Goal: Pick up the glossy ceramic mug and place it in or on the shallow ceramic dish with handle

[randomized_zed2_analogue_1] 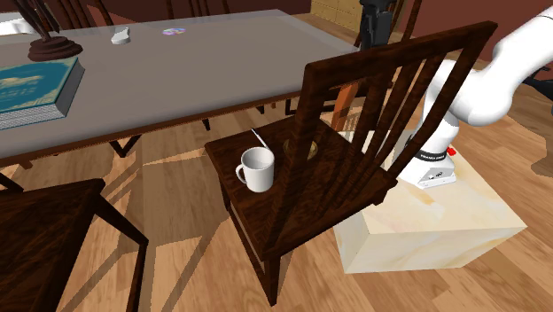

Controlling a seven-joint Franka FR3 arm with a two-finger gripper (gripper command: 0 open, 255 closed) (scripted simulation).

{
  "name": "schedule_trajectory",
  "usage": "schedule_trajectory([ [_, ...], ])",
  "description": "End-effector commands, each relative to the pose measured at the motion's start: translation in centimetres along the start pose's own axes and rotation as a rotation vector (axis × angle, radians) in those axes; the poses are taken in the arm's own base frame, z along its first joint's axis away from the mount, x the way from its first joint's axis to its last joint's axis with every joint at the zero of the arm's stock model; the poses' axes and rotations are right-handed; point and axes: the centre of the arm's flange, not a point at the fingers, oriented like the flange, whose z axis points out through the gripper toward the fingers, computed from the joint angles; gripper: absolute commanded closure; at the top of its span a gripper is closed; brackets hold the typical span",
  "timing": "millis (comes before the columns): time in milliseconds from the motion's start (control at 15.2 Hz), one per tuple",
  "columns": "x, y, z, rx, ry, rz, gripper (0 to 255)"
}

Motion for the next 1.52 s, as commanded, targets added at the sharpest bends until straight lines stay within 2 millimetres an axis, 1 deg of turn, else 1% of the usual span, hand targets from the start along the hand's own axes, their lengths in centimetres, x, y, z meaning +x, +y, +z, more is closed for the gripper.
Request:
schedule_trajectory([
  [0,0.0,0.0,0.0,0.000,0.000,0.000,0],
  [726,11.6,-4.2,7.2,-0.004,0.017,-0.056,0],
  [1452,23.1,-9.1,14.3,-0.008,0.034,-0.113,0],
])
